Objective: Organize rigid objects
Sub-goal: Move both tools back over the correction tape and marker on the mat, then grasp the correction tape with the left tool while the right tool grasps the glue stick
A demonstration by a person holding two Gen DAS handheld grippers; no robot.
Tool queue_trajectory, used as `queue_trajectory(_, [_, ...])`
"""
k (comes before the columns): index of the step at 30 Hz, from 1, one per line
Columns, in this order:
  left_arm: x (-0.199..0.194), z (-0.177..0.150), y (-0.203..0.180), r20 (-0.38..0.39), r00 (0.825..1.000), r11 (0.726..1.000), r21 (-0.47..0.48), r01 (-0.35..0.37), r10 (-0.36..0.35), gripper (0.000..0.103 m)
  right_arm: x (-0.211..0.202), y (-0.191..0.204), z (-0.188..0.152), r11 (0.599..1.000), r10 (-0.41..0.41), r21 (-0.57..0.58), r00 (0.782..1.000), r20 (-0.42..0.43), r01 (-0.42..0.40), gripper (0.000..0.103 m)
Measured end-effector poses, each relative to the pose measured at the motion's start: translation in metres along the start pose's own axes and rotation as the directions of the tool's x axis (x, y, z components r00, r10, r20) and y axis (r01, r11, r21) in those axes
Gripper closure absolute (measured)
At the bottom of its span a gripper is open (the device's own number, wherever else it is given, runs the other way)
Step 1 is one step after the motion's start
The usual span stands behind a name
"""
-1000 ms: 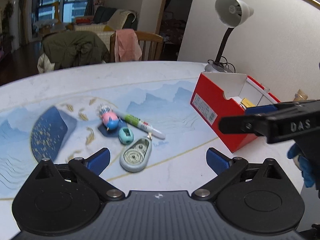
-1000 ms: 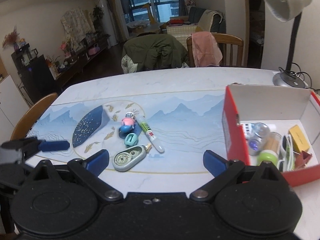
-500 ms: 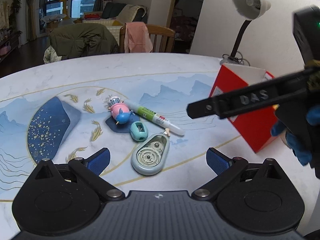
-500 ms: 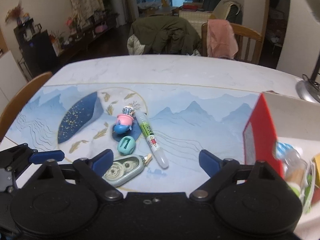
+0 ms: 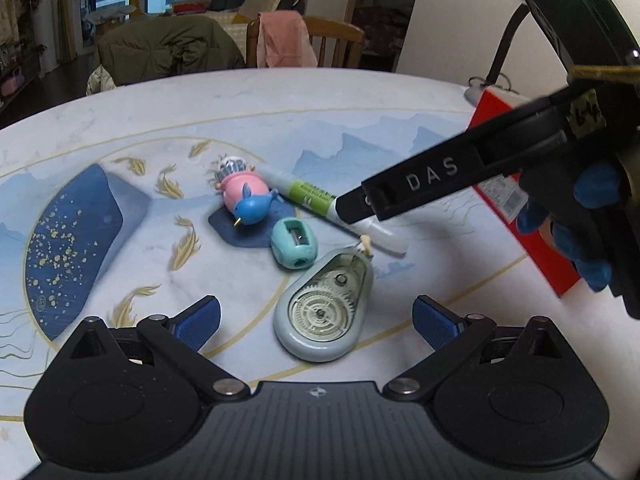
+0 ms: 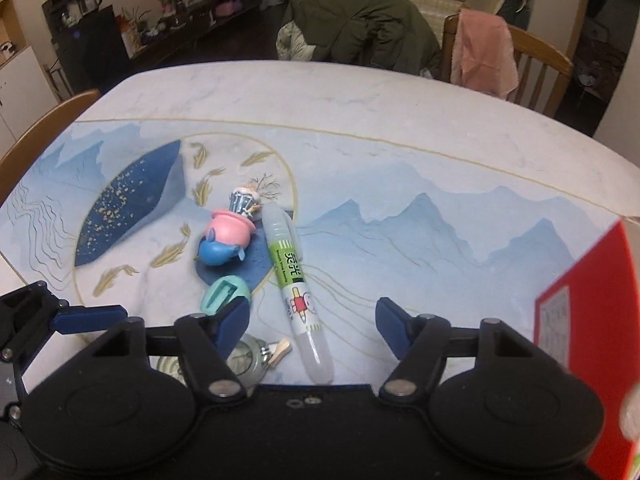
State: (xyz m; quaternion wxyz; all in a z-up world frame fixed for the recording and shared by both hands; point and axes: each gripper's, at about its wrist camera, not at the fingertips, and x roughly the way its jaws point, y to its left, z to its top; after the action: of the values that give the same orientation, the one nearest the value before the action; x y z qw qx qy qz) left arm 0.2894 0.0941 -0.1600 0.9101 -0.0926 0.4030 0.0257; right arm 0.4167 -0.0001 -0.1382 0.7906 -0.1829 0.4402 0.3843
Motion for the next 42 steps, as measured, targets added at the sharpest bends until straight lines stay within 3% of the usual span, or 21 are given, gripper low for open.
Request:
queue_trajectory(6, [0.011,-0.002,0.003,-0.013,1.0,1.0,0.011,-0.006,0.006,0.0,0.02,-0.004,0.005,1.0,0.024,-0.013,0.999,-0.037,-0.025,0.049])
queue_trajectory(15, [0.018,-0.007,-0.004,-0.009,0.999,0.997,0.066,-0.037,0.038,0.001,0.035,0.005,0.009,0.997,0.005,-0.079,0.999,-0.04,-0.008,0.056])
queue_trajectory(24, [0.019,-0.006,-0.014,0.011,0.998,0.987,0.147,-0.06,0.059,0.02,0.04,0.015,0.011,0.991,-0.018,-0.135,1.0,-0.007,0.017,0.068])
queue_trajectory(28, [0.017,-0.005,-0.017,0.013,0.999,0.985,0.162,-0.051,0.05,0.035,0.039,0.02,0.011,0.989,-0.01,-0.144,1.0,-0.006,0.009,0.083])
queue_trajectory(33, [0.016,-0.004,-0.019,0.01,0.999,0.985,0.166,-0.046,0.045,0.047,0.039,0.024,0.011,0.99,-0.052,-0.132,0.999,-0.004,0.051,0.087])
queue_trajectory(42, [0.008,-0.004,-0.015,-0.016,1.0,0.993,0.116,-0.017,0.019,0.049,0.003,-0.003,-0.005,0.996,-0.089,0.023,0.996,0.023,0.088,0.087])
